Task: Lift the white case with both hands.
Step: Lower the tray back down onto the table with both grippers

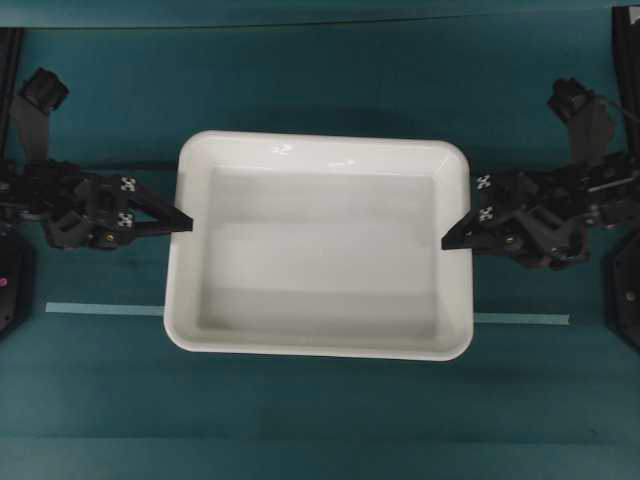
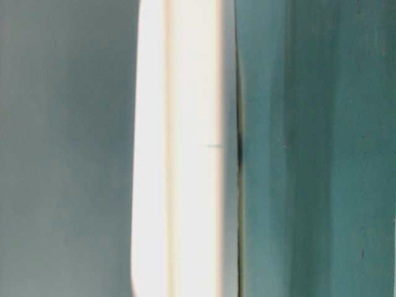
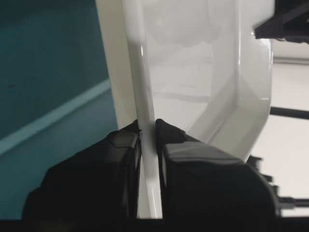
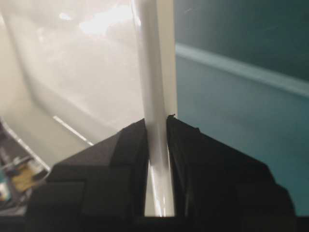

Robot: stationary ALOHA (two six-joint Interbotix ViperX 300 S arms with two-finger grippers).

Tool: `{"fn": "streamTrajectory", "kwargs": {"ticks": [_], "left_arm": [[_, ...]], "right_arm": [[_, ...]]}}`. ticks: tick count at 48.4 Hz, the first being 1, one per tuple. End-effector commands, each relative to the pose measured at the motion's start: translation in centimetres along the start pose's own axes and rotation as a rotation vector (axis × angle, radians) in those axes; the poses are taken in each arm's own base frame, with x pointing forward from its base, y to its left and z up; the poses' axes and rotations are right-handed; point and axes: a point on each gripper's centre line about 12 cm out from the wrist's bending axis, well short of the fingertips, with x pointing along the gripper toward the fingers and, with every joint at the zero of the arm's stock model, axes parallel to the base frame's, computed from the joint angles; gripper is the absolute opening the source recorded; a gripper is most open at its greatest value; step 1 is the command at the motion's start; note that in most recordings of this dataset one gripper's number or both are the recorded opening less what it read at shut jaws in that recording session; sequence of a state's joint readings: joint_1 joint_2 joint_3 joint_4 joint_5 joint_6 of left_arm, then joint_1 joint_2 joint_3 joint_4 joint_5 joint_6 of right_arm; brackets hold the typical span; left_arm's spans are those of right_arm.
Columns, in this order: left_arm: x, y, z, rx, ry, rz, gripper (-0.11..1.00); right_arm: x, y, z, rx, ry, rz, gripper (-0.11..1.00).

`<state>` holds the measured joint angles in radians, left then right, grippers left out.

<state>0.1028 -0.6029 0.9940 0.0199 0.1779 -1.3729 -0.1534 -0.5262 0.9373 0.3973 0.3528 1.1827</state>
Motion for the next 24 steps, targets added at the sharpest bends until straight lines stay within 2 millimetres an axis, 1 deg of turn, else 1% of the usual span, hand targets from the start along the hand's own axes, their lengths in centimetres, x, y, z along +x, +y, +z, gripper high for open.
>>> {"fn": "streamTrajectory", "kwargs": {"ticks": [1,4,12,16,24], "left_arm": [[1.2,0.8,0.0,0.003,0.002,0.03,0.07],[1.8,1.3,-0.1,0.003,0.005,0.041,0.07],[3.5,2.5,-0.4,0.003,0.017,0.094,0.07],[4.1,3.0,-0.5,0.006,0.022,0.113,0.07],[5.0,4.7,-0.9,0.008,0.037,0.177,0.07]], "right_arm": [[1.6,-1.0,0.4,0.0,-0.014,-0.045,0.14],[2.5,-1.3,0.6,-0.019,-0.022,-0.063,0.12],[4.1,-2.1,0.9,-0.041,-0.023,-0.121,0.12],[4.6,-2.4,1.0,-0.04,-0.022,-0.139,0.12],[5.4,-3.5,1.0,-0.037,-0.019,-0.185,0.12]]}}
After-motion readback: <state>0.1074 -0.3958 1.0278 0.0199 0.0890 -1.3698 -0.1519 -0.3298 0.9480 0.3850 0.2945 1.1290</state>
